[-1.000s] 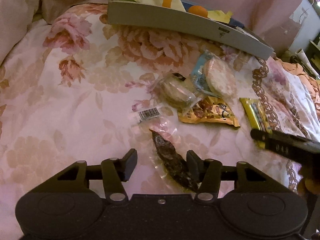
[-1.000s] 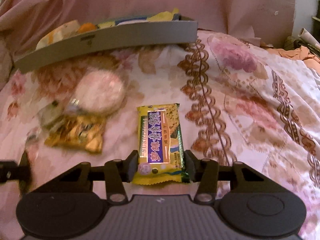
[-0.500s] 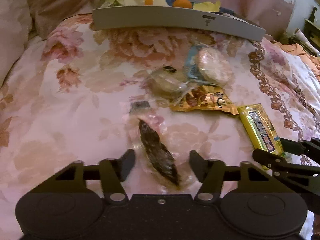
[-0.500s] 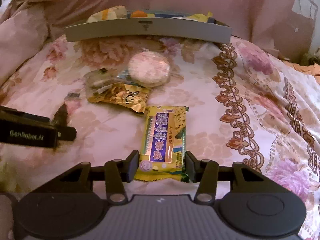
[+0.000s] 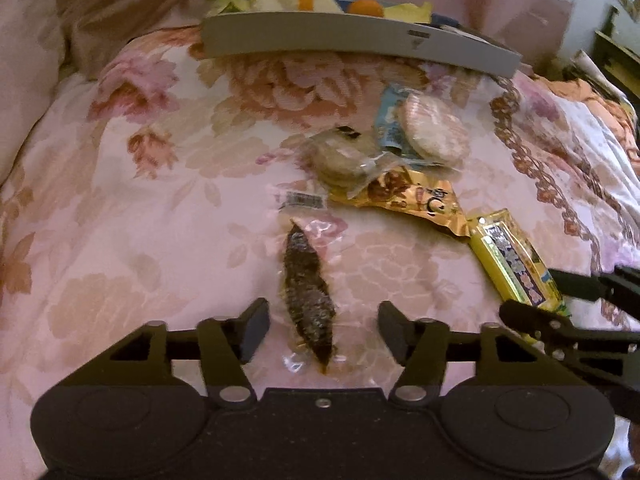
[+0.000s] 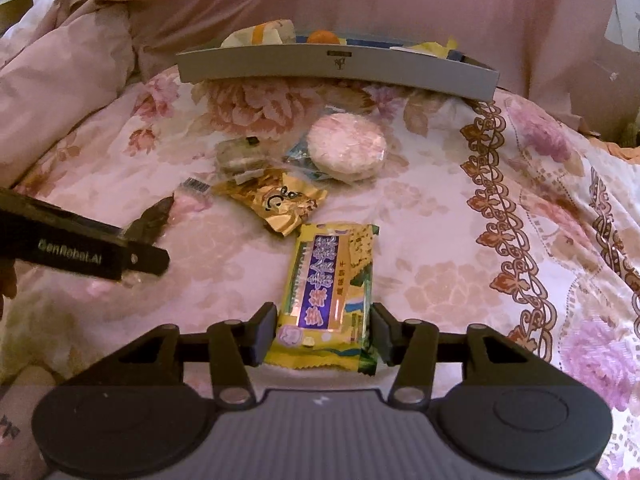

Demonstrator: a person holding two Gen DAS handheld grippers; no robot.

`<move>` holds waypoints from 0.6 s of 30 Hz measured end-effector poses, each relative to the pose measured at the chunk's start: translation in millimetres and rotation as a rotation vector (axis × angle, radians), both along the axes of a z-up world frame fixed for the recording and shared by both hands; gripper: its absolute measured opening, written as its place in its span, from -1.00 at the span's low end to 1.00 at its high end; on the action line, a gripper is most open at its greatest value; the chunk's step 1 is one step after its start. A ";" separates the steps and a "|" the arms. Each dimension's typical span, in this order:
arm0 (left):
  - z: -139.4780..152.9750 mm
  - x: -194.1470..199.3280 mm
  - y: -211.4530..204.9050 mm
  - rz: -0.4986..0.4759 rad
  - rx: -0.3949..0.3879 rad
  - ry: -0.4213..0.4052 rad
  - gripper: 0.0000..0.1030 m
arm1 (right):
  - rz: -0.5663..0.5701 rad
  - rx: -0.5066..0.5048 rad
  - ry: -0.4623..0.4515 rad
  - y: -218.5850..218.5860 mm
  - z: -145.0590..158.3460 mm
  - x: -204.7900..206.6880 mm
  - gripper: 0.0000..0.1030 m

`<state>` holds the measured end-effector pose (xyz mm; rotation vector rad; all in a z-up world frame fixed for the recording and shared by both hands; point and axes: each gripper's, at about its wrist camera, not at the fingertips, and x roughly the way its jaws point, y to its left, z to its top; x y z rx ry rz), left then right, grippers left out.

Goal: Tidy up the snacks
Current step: 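Lift the fish packet and yellow biscuit bar and carry both toward the tray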

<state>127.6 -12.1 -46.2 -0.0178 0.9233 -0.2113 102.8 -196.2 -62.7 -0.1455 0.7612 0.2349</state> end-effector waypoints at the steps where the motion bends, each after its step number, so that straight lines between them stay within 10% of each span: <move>1: -1.2 -0.3 -2.2 -0.009 0.013 -0.008 0.31 | -0.004 0.003 -0.004 -0.3 -0.6 1.1 0.13; 14: -2.5 1.8 -3.3 -0.017 0.078 -0.058 0.01 | -0.033 0.035 -0.030 1.4 -12.8 10.0 0.28; 18: -2.3 0.3 -4.8 -0.021 0.079 -0.061 -0.03 | -0.045 0.057 -0.020 -1.3 -12.8 12.0 0.06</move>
